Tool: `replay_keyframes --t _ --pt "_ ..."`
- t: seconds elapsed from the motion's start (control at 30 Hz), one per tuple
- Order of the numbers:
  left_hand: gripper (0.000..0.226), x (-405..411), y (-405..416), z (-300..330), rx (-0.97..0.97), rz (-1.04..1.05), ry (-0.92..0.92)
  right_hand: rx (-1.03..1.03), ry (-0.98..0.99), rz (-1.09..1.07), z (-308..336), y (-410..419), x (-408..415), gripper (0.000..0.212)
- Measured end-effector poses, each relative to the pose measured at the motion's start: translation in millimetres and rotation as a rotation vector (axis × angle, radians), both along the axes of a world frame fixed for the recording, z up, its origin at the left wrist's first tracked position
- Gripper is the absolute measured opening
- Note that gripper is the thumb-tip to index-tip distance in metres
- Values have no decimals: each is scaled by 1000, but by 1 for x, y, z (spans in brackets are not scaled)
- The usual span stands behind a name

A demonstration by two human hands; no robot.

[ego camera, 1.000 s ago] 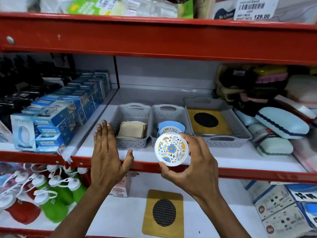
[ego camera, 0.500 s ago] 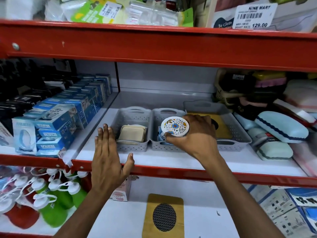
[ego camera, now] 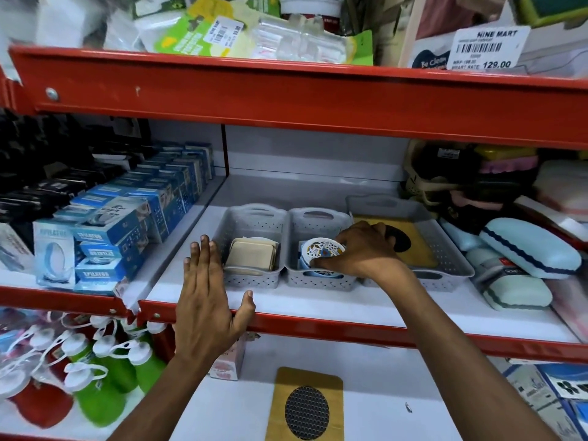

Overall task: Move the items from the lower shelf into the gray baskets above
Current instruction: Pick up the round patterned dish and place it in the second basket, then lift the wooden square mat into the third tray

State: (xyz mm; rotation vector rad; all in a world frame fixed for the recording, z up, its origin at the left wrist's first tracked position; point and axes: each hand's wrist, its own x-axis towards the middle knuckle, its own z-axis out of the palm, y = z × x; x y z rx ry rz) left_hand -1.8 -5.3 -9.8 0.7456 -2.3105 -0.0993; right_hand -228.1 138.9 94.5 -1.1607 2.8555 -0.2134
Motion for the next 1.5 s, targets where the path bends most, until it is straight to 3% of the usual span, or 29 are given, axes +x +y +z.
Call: replay_keyframes --t 0.13,0.2,0.4,0.73,1.1,1.3,1.4,1.5 --pt "95 0 0 0 6 2 -1 6 -64 7 4 3 1 77" --pt "95 0 1 0 8 1 0 4 -44 27 5 5 3 73" --pt "94 0 0 0 6 5 -2 -56 5 179 6 13 15 34" --pt "95 0 1 -1 13 5 5 38 80 228 -2 24 20 40" --pt "81 7 26 1 -35 -3 50 -541 449 336 -77 94 61 60" --pt "67 26 75 -48 -252 -288 110 -568 556 512 -184 145 76 53" --pt "54 33 90 -92 -145 -404 55 -463 386 500 -226 158 84 51" --pt "50 34 98 -138 239 -373 -98 -345 1 205 -264 157 92 48"
